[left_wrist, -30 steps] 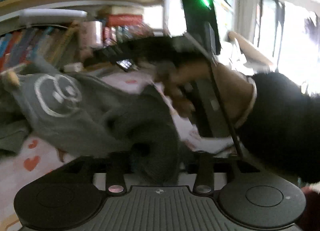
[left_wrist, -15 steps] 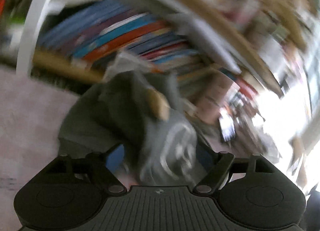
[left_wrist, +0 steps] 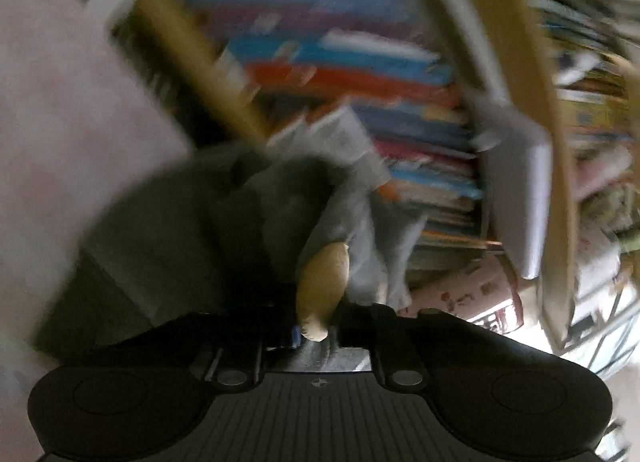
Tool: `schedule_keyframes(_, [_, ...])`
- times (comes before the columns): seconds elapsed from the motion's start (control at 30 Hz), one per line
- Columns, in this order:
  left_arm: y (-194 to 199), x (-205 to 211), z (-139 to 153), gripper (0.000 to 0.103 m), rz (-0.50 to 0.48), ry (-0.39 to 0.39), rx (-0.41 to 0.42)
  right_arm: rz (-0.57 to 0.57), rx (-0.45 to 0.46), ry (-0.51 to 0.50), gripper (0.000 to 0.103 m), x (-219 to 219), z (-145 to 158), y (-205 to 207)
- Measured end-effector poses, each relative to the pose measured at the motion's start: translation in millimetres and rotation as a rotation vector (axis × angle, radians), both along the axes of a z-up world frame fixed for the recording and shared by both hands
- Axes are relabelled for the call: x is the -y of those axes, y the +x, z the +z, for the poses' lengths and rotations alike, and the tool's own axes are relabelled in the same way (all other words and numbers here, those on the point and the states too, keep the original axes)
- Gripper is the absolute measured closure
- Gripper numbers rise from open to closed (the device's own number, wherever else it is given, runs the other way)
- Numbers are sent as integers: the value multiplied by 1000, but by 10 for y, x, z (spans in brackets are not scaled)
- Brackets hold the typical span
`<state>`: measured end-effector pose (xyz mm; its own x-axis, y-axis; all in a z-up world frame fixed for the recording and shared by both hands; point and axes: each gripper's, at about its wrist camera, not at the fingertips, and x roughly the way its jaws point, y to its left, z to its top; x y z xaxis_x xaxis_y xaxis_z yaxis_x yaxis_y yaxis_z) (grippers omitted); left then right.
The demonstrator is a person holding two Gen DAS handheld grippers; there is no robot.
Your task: Fold clothes
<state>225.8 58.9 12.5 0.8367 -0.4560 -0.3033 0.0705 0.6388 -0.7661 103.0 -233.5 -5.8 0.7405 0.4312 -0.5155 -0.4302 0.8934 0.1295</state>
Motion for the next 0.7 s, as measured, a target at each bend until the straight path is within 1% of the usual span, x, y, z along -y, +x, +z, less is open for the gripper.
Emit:
schedule_keyframes(0.1, [-608,-64,479,93,-27,175,308,-16,1,12,71,39,16,7])
schedule_keyframes(0.13, [-850,-113,571,92,-26,211,378,-19,3,13,71,46,22,5])
schedule_keyframes(0.17, [-1032,-202,570,92,-9,225,366,-19,5,14,71,47,25,4])
schedule_keyframes(0.23, [-1355,-404,516,92,34,243,299,-15,3,15,71,43,30,3])
schedule_keyframes(0.27, [-1460,-489,434,92,43,258,227,-11,0,15,71,38,29,6])
schedule_keyframes(0.33, [-1618,-624,221,92,41,298,53,-6,-6,13,71,27,26,10])
schedule_keyframes(0.37, [-1687,-648,121,91,22,319,-12,-6,-8,11,71,24,24,13])
schedule_keyframes(0.4, [-1756,-665,26,86,1,338,-67,-6,-10,10,71,23,22,14])
schedule_keyframes(0.43, [-1824,-682,-68,85,-20,357,-123,-6,-11,8,71,23,21,16])
schedule_keyframes(0.47, [-1870,-686,-95,82,-28,367,-137,-6,-12,7,71,22,20,17])
schedule_keyframes(0.5, [-1909,-686,-100,76,-31,375,-137,-7,-13,5,71,21,18,18])
schedule_keyframes(0.53, [-1948,-686,-106,64,-34,382,-138,-6,-15,3,71,17,15,19])
schedule_keyframes(0.57, [-1956,-693,-95,56,-29,385,-131,-3,-18,-2,71,10,9,20])
schedule_keyframes(0.6, [-1953,-713,-79,40,-21,378,-120,0,-21,-8,71,1,2,18])
schedule_keyframes(0.63, [-1940,-749,-67,33,-18,357,-114,4,-23,-14,71,-8,-6,12])
schedule_keyframes(0.7, [-1888,-817,-64,32,-8,297,-136,11,-27,-27,71,-28,-21,9])
